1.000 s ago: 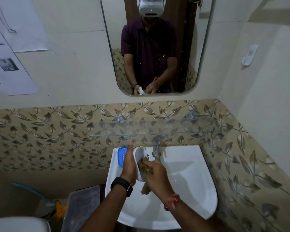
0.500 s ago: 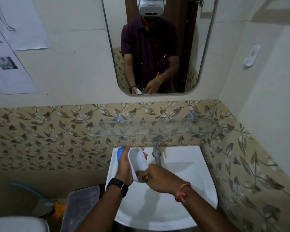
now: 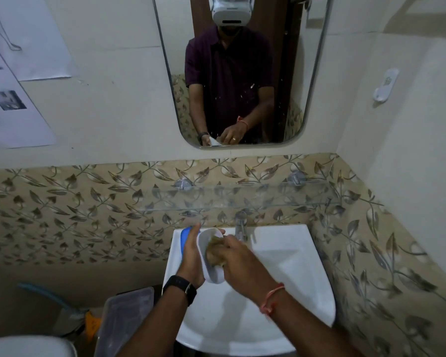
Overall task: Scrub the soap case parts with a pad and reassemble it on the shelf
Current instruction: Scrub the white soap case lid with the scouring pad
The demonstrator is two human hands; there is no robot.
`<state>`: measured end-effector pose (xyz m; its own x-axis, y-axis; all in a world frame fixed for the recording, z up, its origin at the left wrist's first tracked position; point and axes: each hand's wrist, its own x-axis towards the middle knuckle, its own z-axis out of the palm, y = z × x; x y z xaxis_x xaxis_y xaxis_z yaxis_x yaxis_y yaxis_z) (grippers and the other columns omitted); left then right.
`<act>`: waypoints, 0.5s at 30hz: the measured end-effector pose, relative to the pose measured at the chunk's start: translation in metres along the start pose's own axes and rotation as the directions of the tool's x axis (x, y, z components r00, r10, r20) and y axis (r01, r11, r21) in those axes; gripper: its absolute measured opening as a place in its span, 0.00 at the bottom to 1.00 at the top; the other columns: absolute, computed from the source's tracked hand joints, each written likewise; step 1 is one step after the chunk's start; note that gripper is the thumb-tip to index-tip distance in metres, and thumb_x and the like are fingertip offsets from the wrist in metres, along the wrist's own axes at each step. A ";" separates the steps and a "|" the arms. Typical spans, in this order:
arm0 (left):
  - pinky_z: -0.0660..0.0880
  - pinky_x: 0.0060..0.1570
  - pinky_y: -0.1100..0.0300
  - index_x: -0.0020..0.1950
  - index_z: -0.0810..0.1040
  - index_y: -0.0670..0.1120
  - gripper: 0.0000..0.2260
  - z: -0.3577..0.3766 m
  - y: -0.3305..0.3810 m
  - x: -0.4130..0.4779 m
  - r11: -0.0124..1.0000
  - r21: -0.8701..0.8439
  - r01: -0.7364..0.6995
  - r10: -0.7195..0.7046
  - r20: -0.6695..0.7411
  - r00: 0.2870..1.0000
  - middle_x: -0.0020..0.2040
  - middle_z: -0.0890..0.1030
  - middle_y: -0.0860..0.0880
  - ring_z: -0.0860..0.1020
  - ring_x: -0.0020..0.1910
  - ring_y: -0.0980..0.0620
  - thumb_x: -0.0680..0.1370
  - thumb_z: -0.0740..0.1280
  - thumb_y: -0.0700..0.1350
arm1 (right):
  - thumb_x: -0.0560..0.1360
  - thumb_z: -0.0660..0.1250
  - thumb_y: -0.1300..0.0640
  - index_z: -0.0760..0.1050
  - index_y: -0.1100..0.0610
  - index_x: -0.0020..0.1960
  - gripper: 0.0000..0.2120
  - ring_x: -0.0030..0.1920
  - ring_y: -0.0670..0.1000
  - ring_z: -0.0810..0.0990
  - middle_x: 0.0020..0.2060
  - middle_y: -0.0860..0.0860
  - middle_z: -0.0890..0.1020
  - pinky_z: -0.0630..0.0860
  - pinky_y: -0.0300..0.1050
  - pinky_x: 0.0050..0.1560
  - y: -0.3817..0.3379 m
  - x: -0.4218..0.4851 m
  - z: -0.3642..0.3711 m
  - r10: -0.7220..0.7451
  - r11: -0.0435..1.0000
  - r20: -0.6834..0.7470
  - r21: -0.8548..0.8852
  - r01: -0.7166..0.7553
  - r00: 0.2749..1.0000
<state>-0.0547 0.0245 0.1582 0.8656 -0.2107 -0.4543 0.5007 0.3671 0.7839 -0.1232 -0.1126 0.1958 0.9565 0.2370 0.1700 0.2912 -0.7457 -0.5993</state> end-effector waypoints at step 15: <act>0.73 0.51 0.47 0.52 0.82 0.35 0.28 0.015 0.034 -0.013 0.892 0.199 -0.406 0.378 0.163 0.911 0.48 0.81 0.35 0.79 0.46 0.39 0.80 0.58 0.60 | 0.76 0.65 0.53 0.75 0.57 0.34 0.13 0.36 0.55 0.80 0.33 0.54 0.78 0.69 0.41 0.35 0.041 -0.033 0.003 0.519 0.846 0.237 -0.003 -0.533 0.822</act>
<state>-0.0487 0.0264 0.1966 0.9785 -0.2007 -0.0483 0.0956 0.2330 0.9678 -0.1431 -0.1491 0.1629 0.9333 -0.0444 -0.3565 -0.2634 -0.7593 -0.5951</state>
